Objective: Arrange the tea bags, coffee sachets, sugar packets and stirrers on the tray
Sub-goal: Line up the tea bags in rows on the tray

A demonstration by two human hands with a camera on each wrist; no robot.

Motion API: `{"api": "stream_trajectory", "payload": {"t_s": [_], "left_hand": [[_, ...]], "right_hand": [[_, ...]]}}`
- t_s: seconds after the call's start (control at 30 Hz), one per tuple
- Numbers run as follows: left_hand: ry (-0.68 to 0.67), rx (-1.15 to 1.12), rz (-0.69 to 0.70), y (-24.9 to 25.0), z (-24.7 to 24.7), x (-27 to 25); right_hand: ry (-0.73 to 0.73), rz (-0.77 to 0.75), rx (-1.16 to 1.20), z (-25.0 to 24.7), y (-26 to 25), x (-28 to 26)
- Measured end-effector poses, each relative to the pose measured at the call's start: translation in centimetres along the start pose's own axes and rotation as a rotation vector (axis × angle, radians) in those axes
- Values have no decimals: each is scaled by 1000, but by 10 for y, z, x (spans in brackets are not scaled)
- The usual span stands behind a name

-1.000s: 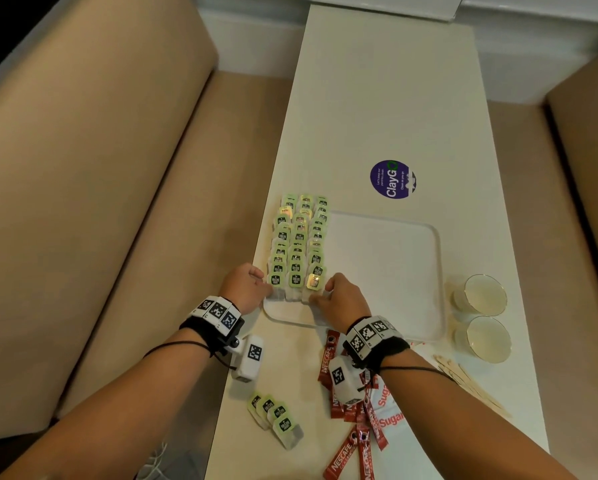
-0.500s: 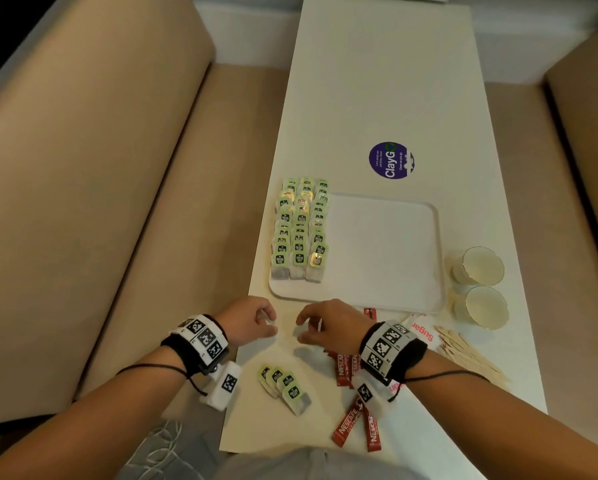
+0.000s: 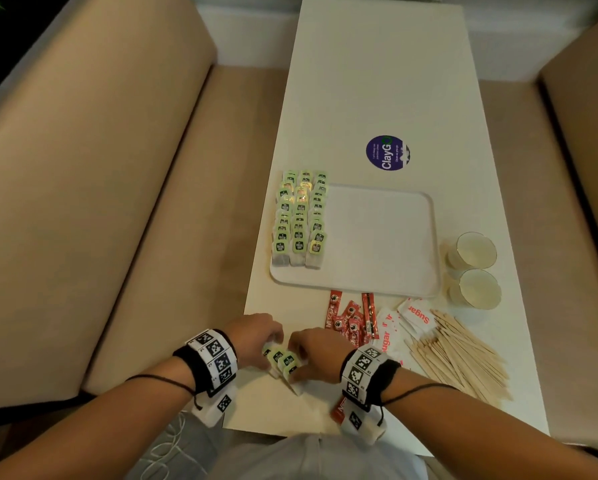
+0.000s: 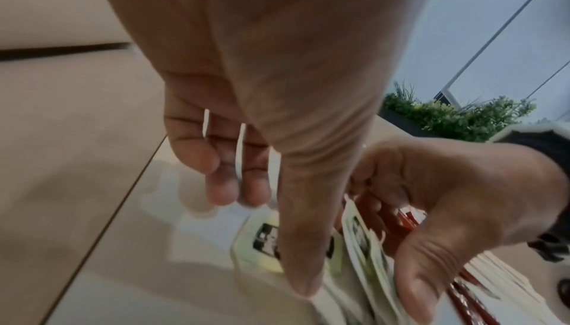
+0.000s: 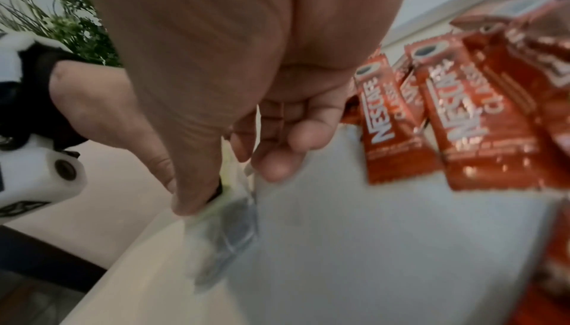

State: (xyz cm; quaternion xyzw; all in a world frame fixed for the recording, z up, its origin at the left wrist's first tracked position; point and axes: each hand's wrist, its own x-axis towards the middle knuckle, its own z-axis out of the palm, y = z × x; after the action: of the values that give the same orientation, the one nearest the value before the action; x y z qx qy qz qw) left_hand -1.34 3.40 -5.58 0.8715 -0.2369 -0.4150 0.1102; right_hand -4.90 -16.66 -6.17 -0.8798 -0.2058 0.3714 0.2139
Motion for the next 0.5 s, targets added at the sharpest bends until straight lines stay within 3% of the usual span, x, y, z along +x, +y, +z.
{"api": "stream_trajectory", "payload": {"t_s": [0.5], "left_hand": [[99, 87, -34, 9, 7, 6]], "right_hand": [[145, 78, 3, 7, 4, 3]]}}
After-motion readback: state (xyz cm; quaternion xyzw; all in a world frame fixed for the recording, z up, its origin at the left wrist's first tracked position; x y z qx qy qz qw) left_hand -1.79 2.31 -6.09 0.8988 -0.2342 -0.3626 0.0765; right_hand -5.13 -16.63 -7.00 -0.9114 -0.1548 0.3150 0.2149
